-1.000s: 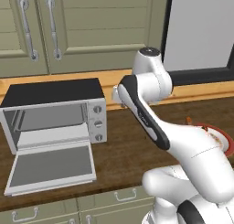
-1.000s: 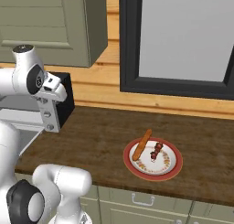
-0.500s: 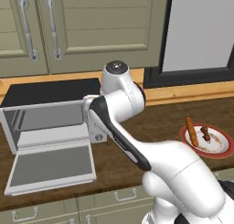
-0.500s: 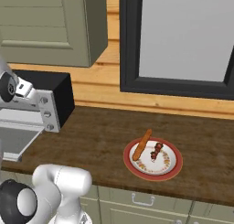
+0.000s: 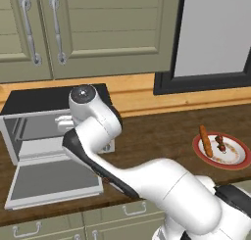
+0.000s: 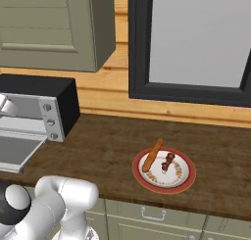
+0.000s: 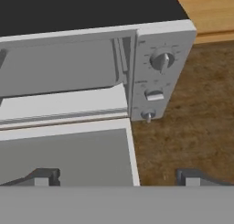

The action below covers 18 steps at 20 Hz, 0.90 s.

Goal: Pick up the kebab skewer and baguette bread, and place them inside the toaster oven. Close the toaster oven door and start by setting the timer.

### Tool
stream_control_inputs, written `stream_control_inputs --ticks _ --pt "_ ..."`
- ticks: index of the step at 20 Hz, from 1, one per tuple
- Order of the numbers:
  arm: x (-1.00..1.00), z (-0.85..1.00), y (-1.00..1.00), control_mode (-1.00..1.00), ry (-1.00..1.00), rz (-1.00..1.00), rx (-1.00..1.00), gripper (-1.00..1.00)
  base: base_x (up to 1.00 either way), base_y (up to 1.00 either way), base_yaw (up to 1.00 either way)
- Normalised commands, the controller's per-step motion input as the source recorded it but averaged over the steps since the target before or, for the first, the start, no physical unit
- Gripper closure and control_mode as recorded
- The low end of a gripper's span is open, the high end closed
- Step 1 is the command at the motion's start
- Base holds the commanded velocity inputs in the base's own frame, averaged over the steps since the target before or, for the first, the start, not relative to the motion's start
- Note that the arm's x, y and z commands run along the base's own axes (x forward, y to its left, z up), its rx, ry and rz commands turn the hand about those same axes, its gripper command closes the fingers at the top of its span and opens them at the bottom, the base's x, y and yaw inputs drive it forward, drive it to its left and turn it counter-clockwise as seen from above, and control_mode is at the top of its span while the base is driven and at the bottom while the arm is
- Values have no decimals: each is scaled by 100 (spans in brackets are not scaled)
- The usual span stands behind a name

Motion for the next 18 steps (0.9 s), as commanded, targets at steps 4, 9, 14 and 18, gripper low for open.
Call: stream_control_inputs --ticks 4,9,14,18 --pt "3 -4 68 -100 -6 0 0 -100 0 0 0" --pt "5 -19 26 -100 -16 5 0 -100 0 0 0" --pt "0 -46 0 -100 -34 13 -1 -100 0 0 0" --pt "24 -10 0 -100 -28 2 0 -100 0 0 0"
